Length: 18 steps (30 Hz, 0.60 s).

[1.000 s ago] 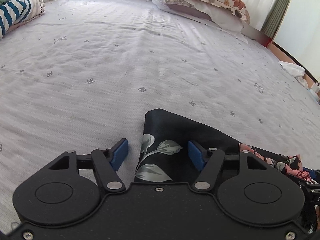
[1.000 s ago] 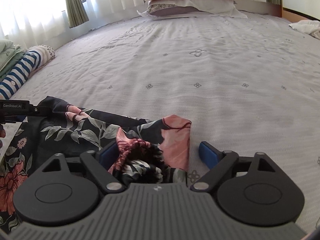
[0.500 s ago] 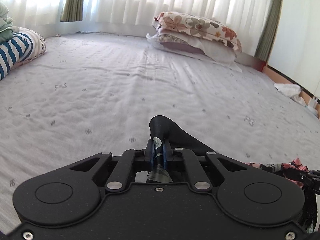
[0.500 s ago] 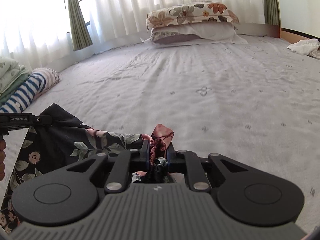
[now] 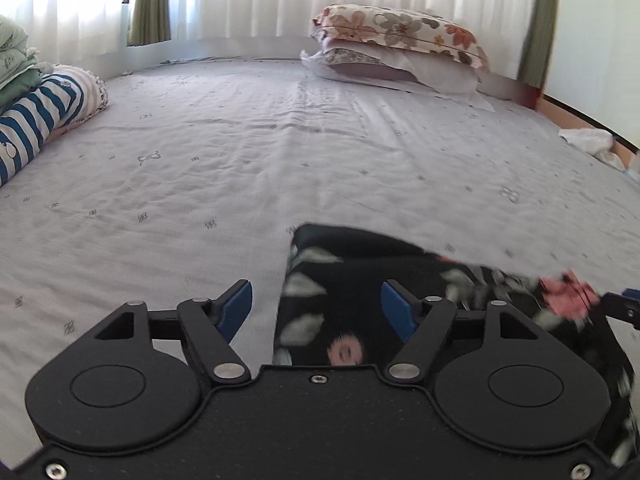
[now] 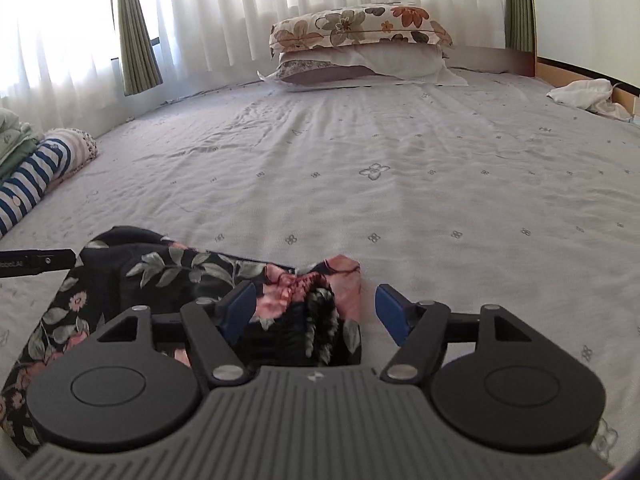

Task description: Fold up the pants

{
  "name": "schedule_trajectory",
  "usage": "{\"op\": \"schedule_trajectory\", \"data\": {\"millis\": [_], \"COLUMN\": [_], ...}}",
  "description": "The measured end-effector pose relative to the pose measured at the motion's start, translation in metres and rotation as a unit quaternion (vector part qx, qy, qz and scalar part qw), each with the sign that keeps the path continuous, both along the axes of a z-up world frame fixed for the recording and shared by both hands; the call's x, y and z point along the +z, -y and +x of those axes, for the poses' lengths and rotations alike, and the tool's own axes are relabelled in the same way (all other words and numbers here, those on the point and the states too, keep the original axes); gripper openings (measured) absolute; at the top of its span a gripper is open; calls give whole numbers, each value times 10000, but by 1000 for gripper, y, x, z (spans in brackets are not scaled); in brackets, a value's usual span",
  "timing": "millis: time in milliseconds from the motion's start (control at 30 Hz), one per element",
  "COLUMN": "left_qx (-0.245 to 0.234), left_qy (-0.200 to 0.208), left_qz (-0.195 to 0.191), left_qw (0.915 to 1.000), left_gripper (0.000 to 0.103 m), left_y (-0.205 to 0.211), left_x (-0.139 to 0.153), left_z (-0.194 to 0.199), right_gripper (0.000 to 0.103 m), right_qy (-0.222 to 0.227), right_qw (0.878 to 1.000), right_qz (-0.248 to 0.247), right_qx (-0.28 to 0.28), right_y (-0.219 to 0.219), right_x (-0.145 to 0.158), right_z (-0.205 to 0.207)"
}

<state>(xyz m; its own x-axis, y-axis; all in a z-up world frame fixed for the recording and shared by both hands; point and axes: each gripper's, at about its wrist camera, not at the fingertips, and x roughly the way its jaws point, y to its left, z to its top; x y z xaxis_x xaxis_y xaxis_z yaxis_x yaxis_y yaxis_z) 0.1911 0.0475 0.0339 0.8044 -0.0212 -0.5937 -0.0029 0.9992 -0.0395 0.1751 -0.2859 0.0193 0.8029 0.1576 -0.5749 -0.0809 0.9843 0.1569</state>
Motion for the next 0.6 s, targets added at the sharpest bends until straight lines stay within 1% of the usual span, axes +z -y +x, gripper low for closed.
{"op": "schedule_trajectory", "data": {"millis": [67, 167, 267, 333, 367, 400, 433, 467, 500, 600], "left_qx": [-112, -261, -386, -311, -228, -167, -85, 3, 50, 187], "left_qy": [17, -18, -140, -310, -427, -432, -368, -412, -427, -518], "left_qz": [46, 173, 471, 656, 709, 596, 352, 176, 128, 230], "left_qw": [9999, 9995, 9980, 9969, 9963, 9971, 9987, 9990, 9990, 9982], "left_gripper": [82, 83, 84, 84, 85, 86, 86, 87, 87, 87], "left_y": [3, 8, 15, 17, 14, 8, 2, -3, -6, -5], "left_x": [-2, -11, -26, -40, -47, -52, -55, -54, -52, -45], "left_z": [-25, -62, -90, -101, -103, -105, -108, -108, -108, -109], "right_gripper": [79, 80, 81, 84, 85, 86, 86, 87, 87, 88], "right_qy": [-63, -166, -323, -410, -345, -250, -230, -263, -298, -330], "right_qw": [9999, 9997, 9989, 9975, 9972, 9974, 9976, 9979, 9981, 9983], "right_qz": [-95, -175, -352, -573, -659, -676, -652, -588, -528, -418], "right_qx": [-2, 15, -13, -18, -15, -16, -36, -79, -125, -236], "right_y": [-1, -3, -9, -15, -17, -17, -16, -15, -13, -12], "right_x": [-4, -13, -26, -38, -43, -45, -46, -44, -43, -36], "right_z": [-16, -39, -56, -63, -66, -70, -70, -68, -67, -69]}}
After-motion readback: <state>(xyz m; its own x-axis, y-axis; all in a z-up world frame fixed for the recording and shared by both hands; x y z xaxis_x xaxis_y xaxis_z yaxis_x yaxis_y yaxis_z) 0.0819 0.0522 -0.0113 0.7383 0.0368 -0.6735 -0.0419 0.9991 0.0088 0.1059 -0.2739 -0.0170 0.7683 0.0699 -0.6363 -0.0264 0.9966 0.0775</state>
